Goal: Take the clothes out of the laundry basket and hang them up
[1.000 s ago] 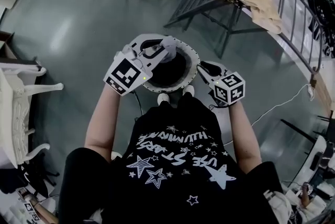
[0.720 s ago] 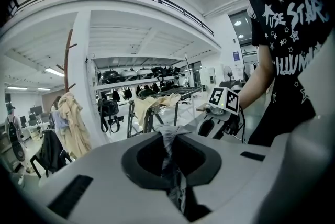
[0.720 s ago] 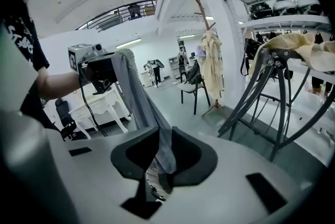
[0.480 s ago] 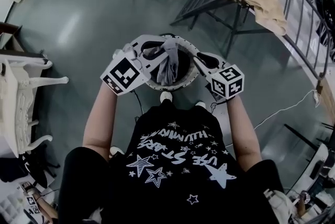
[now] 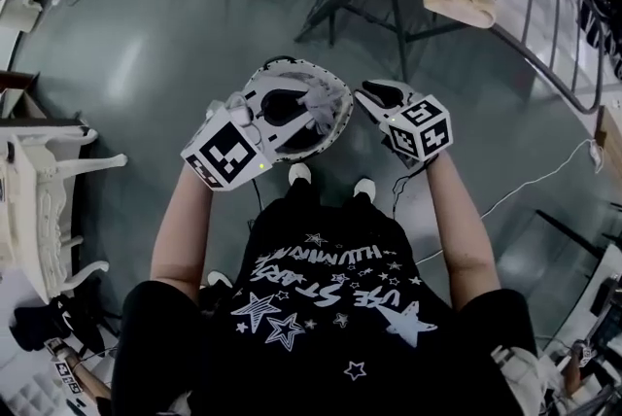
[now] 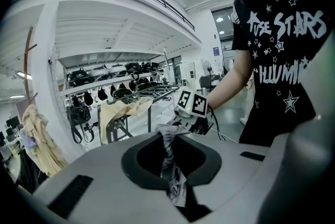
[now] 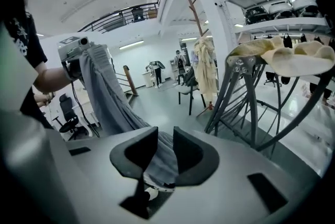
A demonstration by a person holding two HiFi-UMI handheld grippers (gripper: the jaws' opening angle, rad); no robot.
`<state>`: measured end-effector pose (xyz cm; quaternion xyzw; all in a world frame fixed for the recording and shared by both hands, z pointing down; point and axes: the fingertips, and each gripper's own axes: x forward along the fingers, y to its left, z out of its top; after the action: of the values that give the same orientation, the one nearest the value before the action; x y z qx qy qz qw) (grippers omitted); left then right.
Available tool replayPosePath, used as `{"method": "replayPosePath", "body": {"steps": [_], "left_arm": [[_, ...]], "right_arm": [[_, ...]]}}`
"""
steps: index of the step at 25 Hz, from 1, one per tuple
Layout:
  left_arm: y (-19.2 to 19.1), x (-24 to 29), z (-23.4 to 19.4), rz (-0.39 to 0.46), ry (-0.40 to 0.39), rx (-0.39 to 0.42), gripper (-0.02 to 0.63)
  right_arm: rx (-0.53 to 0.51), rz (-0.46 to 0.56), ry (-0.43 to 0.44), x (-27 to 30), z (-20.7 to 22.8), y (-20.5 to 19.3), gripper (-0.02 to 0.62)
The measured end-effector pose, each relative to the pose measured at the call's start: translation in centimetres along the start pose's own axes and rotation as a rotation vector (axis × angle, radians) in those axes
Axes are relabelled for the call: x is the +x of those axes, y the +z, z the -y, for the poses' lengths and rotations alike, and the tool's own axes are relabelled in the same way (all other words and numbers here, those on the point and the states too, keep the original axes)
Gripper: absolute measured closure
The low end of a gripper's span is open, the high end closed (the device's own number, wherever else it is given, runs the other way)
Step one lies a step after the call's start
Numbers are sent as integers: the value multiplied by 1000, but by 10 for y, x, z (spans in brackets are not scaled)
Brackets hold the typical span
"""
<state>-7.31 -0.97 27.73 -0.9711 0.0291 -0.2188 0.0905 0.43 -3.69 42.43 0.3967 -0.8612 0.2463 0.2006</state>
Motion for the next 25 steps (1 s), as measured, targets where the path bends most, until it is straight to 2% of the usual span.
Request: {"method": "replayPosePath", "body": {"steps": [5, 7, 9, 13, 15, 16, 17, 19, 25], "left_arm": [[10, 24, 16, -6, 6, -33, 567], [14, 27, 19, -1, 10, -44, 568], [18, 28, 23, 1, 9, -46, 566], [22, 26, 32, -2, 15, -47, 566], [22, 23, 34, 5, 28, -60, 566], [22, 20, 34, 8, 37, -67, 566], [21, 17, 34, 8, 48, -73, 566], [18, 9, 29, 12, 77, -91, 566], [17, -22, 13, 45, 175, -169, 566]], "right_arm": [[-103, -127, 197, 3, -7, -36, 403], [-163, -172, 215, 8, -7, -48, 401], [-178, -190, 223, 13, -4, -54, 403], [-135, -188, 307, 21, -17, -58, 459], [-114, -182, 363, 26, -33, -58, 518], [-101, -174, 388, 27, -42, -57, 581], [-90, -165, 409, 27, -50, -55, 580], [-87, -137, 408, 25, -58, -50, 581], [-46, 28, 269, -14, -36, -19, 581]]}}
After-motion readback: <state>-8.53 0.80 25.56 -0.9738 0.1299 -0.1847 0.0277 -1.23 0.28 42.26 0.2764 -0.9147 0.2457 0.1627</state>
